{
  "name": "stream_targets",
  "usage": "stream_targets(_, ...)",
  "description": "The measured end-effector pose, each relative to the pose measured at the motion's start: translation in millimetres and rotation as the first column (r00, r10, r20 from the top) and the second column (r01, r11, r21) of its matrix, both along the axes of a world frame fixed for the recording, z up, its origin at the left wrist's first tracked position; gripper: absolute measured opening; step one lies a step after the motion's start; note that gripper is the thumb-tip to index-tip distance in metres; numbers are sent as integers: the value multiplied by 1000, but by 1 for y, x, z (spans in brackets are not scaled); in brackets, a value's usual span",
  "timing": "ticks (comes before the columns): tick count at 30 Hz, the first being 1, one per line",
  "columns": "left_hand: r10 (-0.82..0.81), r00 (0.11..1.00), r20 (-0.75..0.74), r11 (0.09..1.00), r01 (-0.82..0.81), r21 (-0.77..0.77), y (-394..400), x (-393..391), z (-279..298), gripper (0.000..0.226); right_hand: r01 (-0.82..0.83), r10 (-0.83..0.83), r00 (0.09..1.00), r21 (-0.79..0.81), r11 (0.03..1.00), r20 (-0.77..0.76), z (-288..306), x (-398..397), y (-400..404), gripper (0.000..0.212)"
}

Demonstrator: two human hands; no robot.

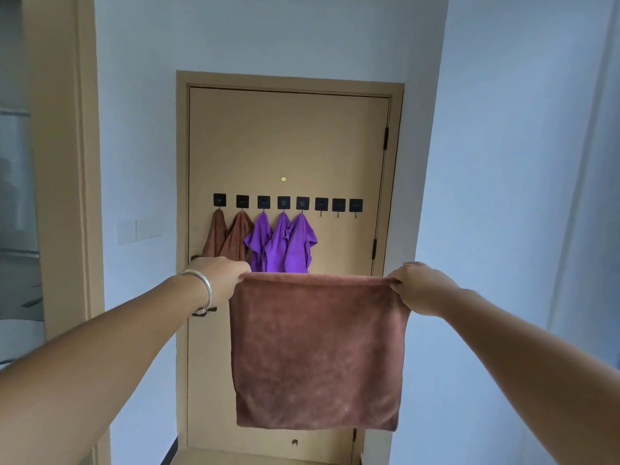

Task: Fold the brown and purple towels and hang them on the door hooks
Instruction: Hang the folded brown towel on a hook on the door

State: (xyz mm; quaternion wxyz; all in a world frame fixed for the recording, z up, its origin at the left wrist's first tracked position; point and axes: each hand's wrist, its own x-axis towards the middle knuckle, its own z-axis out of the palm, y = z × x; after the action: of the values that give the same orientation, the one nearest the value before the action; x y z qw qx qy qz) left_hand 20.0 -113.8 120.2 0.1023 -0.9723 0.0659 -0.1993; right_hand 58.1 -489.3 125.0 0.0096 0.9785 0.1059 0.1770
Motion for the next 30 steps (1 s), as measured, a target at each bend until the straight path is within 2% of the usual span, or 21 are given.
stream_targets(10, -3, 996, -85, 999, -1, -39, 18, 128, -31, 22, 7, -7, 999, 9, 1000, -39, -22, 127, 22, 28)
stream_targets(14, 29, 998, -55, 1000, -29, -2, 15, 182, -23, 24, -31, 32, 998, 21, 999, -54, -18, 191, 24, 27)
stream_targets(21, 54, 998, -39, 998, -55, -41, 2, 279, -3, 27, -49, 51, 998, 65, 997, -31, -3, 300, 12, 30)
stream_targets(25, 52, 998, -25, 997, -54, -47, -5, 328, -5, 25, -52, 54, 998, 67, 996, -30, -1, 346, 2, 30)
stream_targets(30, 57, 998, -20, 998, -57, 14, -13, 377, -8, 26, -47, 52, 997, 93, 995, -55, -6, 394, -3, 29)
